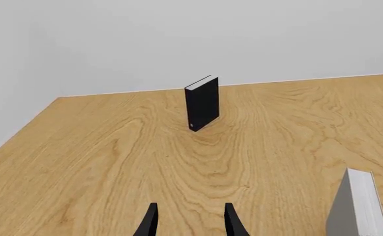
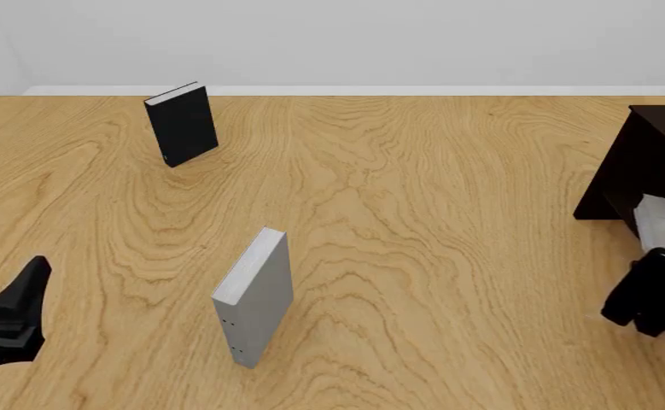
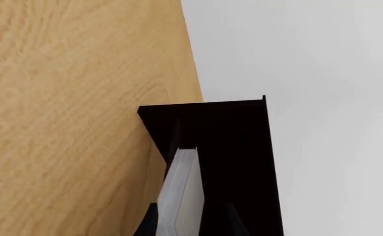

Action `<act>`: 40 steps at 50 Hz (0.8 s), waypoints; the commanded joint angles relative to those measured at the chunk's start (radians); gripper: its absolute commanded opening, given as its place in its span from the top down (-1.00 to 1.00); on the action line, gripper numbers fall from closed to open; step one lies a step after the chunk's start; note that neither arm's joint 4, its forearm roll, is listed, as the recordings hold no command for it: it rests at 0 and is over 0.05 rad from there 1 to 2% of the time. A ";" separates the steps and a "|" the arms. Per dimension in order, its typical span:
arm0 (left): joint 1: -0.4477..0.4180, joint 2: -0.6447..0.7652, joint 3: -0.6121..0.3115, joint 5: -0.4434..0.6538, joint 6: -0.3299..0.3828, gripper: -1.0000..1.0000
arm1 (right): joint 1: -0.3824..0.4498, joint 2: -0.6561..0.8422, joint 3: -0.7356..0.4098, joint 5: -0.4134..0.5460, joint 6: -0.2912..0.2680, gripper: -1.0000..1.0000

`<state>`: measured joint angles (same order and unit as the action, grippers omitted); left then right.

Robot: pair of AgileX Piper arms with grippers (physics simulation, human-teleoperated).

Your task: Pick up the book on the right and place it on the cabinet shelf.

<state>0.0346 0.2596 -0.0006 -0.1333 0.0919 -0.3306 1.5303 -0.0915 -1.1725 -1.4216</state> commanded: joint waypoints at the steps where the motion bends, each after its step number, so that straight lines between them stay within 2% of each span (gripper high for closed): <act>1: -0.001 0.001 0.000 0.000 0.002 -1.00 | -0.047 -0.020 0.009 0.000 0.002 -1.00; 18: -0.004 0.011 0.000 -0.012 0.002 -1.00 | -0.082 -0.052 0.025 0.012 0.009 -1.00; 19: -0.005 0.013 0.000 -0.014 0.001 -1.00 | -0.087 -0.081 0.019 0.043 0.028 -1.00; 21: -0.006 0.014 0.000 -0.015 0.000 -1.00 | -0.094 -0.061 0.029 0.020 0.010 -1.00; 22: -0.007 0.015 0.000 -0.016 0.000 -1.00 | -0.094 -0.090 0.022 0.059 0.033 -1.00; 27: -0.007 0.019 0.000 -0.020 -0.001 -1.00 | -0.106 -0.085 0.032 0.039 0.013 -1.00; 28: -0.006 0.018 0.000 -0.020 0.000 -1.00 | -0.105 -0.112 0.025 0.077 0.034 -1.00; 30: -0.006 0.020 0.000 -0.022 -0.002 -1.00 | -0.108 -0.081 0.037 0.035 0.008 -1.00; 32: -0.006 0.019 0.000 -0.021 -0.002 -1.00 | -0.112 -0.107 0.030 0.067 0.028 -1.00; 33: -0.007 0.016 0.000 -0.018 -0.001 -1.00 | -0.112 -0.094 0.036 0.051 0.016 -1.00; 40: -0.007 0.012 0.000 -0.014 0.000 -1.00 | -0.124 -0.107 0.034 0.065 0.025 -1.00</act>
<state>0.0283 0.2734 -0.0008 -0.1487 0.0912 -0.4148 1.4388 -0.0620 -1.1146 -1.3997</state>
